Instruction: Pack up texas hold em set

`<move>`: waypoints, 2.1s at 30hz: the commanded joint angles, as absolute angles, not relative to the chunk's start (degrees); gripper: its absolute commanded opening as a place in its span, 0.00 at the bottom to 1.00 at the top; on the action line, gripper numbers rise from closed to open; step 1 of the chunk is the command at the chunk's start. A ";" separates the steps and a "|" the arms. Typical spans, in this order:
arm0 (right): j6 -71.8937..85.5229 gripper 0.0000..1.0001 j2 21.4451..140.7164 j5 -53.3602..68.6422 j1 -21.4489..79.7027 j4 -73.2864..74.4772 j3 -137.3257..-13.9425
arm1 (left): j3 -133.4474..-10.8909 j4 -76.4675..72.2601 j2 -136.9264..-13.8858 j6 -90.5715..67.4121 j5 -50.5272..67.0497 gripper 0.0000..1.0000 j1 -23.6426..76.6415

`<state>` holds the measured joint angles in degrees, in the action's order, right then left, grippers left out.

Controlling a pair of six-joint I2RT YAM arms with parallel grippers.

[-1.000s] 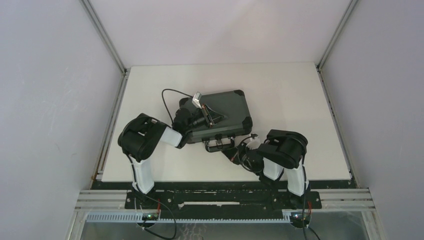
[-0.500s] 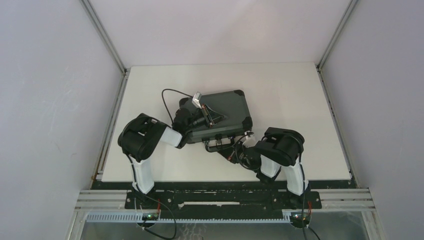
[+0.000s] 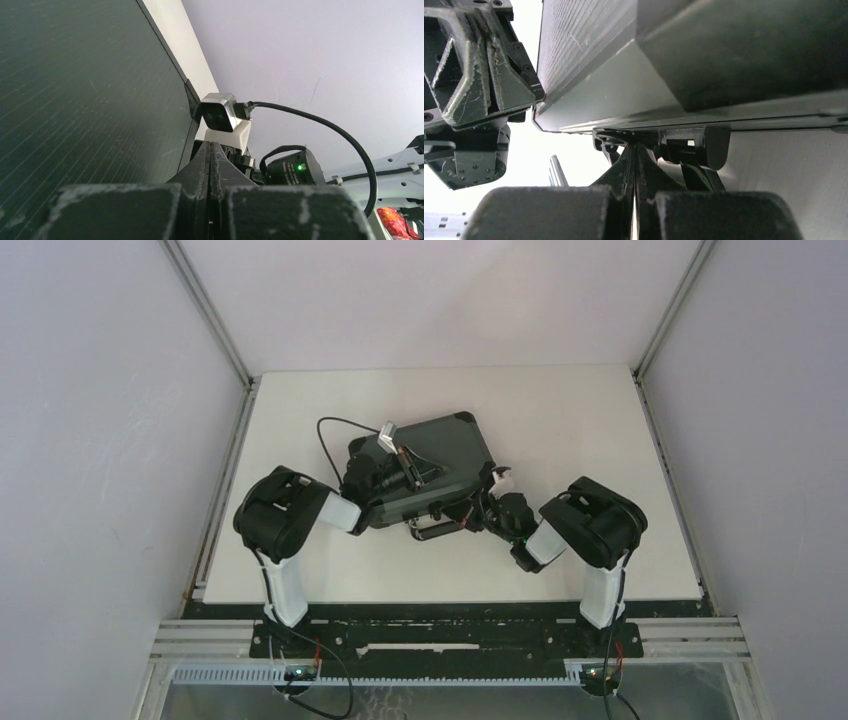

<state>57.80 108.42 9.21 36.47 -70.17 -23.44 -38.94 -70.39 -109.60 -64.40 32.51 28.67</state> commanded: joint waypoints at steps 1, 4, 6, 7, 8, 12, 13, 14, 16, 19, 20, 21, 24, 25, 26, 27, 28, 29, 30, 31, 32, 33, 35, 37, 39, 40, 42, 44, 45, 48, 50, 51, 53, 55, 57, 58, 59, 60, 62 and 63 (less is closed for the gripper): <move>55.28 0.00 107.04 10.58 33.97 -68.67 -28.80 | -34.16 -55.32 -113.49 -62.47 37.33 0.00 29.19; 55.20 0.00 105.97 10.72 34.20 -67.48 -28.49 | -34.64 -55.38 -113.94 -62.62 37.33 0.00 29.17; 55.30 0.00 104.73 10.63 34.56 -67.88 -27.55 | -34.65 -55.85 -114.12 -62.92 37.52 0.00 29.14; 55.22 0.00 103.87 10.38 34.82 -67.98 -26.94 | -34.51 -56.11 -114.11 -63.08 37.58 0.00 29.11; 54.85 0.00 102.56 9.91 35.21 -67.77 -26.11 | -34.36 -56.16 -114.09 -63.09 37.59 0.00 29.16; 49.88 0.00 95.69 6.88 37.69 -61.06 -25.41 | -34.06 -56.78 -114.10 -63.32 37.45 0.00 29.18; 47.61 0.00 93.97 5.42 38.76 -58.21 -25.71 | -34.00 -57.09 -114.03 -63.52 37.49 0.00 29.18; 44.79 0.00 92.18 3.47 40.08 -53.89 -26.56 | -33.93 -57.20 -113.95 -63.62 37.52 0.00 29.18; 38.31 0.00 89.09 -2.02 43.45 -42.59 -29.63 | -33.77 -57.22 -113.67 -63.57 37.41 0.00 29.18; 28.44 0.00 88.19 -15.80 51.48 -25.65 -36.38 | -33.52 -57.22 -113.27 -63.46 37.32 0.00 29.18; 26.80 0.00 88.57 -18.73 53.18 -22.97 -37.62 | -33.45 -57.22 -113.29 -63.53 37.25 0.00 29.18; 25.95 0.00 88.74 -20.27 54.37 -21.79 -37.92 | -33.40 -57.22 -113.29 -63.47 37.22 0.00 29.18; 26.73 0.00 89.15 -23.32 56.14 -18.66 -37.80 | -33.33 -57.56 -113.32 -63.62 37.30 0.00 29.17; 27.11 0.00 89.31 -24.16 56.32 -17.69 -37.62 | -33.31 -57.57 -113.29 -63.63 37.35 0.00 29.22; 26.87 0.00 89.38 -24.98 56.60 -17.34 -37.23 | -33.31 -57.63 -113.36 -63.63 37.28 0.00 29.25; 26.95 0.00 89.57 -25.75 56.74 -17.13 -36.92 | -33.23 -57.73 -113.38 -63.72 37.22 0.00 29.19; 27.32 0.00 89.84 -26.05 56.67 -16.67 -36.77 | -33.22 -57.81 -113.40 -63.76 37.26 0.00 29.25; 27.43 0.00 89.98 -26.05 56.58 -16.67 -36.51 | -33.17 -57.83 -113.46 -63.76 37.16 0.00 29.27; 27.52 0.00 90.22 -26.02 56.51 -16.88 -36.28 | -33.14 -57.91 -113.53 -63.74 37.05 0.00 29.26; 27.65 0.00 90.55 -25.87 56.38 -17.14 -36.19 | -33.14 -57.95 -113.58 -63.73 37.02 0.00 29.27; 27.67 0.00 91.00 -25.32 56.20 -17.53 -36.13 | -33.13 -58.04 -113.70 -63.91 37.00 0.00 29.27; 27.66 0.00 91.43 -24.95 55.95 -17.95 -36.14 | -33.08 -58.30 -113.80 -64.10 37.05 0.00 29.27; 27.52 0.00 92.00 -24.22 55.73 -18.71 -36.12 | -32.97 -58.76 -113.82 -64.26 37.09 0.00 29.27; 27.32 0.00 91.54 -24.02 55.80 -18.93 -36.17 | -32.94 -58.77 -113.69 -64.27 37.11 0.00 29.27; 26.89 0.00 90.04 -24.31 55.94 -18.58 -36.12 | -32.96 -58.81 -113.79 -64.31 37.15 0.00 29.27; 26.56 0.00 89.15 -24.48 55.96 -18.24 -36.12 | -33.02 -58.80 -113.82 -64.28 37.10 0.00 29.27; 26.02 0.00 87.46 -24.69 56.00 -17.39 -36.17 | -33.11 -58.80 -113.89 -64.37 37.14 0.00 29.27; 25.38 0.00 85.94 -24.83 56.01 -16.67 -36.14 | -33.13 -58.84 -113.99 -64.42 37.14 0.00 29.27; 25.06 0.00 85.35 -24.93 56.01 -16.49 -36.13 | -33.15 -58.82 -113.99 -64.41 37.13 0.00 29.26; 24.07 0.00 84.56 -24.64 56.05 -17.08 -36.13 | -33.22 -58.79 -113.99 -64.39 37.24 0.00 29.27; 23.42 0.00 84.59 -24.15 55.75 -17.76 -36.25 | -33.29 -58.77 -113.99 -64.45 37.25 0.00 29.27; 23.47 0.00 84.65 -23.96 55.58 -17.61 -36.48 | -33.31 -58.77 -113.99 -64.43 37.26 0.00 29.27; 23.43 0.00 85.29 -23.24 55.11 -17.89 -36.80 | -33.31 -58.79 -113.99 -64.43 37.27 0.00 29.25; 23.67 0.00 86.24 -22.01 54.66 -18.49 -36.92 | -33.30 -58.77 -114.07 -64.43 37.28 0.00 29.27; 23.83 0.00 87.49 -20.92 54.31 -19.52 -36.93 | -33.35 -58.79 -114.08 -64.46 37.32 0.00 29.27; 23.97 0.00 88.24 -20.13 54.05 -20.22 -36.92 | -33.41 -58.75 -114.08 -64.47 37.29 0.00 29.27; 24.04 0.00 88.91 -19.45 53.89 -21.01 -36.91 | -33.42 -58.77 -114.16 -64.50 37.39 0.00 29.27; 24.02 0.00 89.53 -19.08 53.76 -21.27 -37.10 | -33.41 -58.73 -114.17 -64.54 37.36 0.00 29.27; 24.14 0.00 90.57 -18.77 53.84 -21.43 -37.88 | -33.44 -58.71 -114.21 -64.51 37.45 0.00 29.27; 24.20 0.00 91.10 -18.41 53.74 -21.67 -38.14 | -33.48 -58.69 -114.21 -64.56 37.52 0.00 29.27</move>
<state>24.75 89.52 -20.32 54.02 -18.44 -36.14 -38.24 -72.40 -109.89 -64.84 32.12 28.14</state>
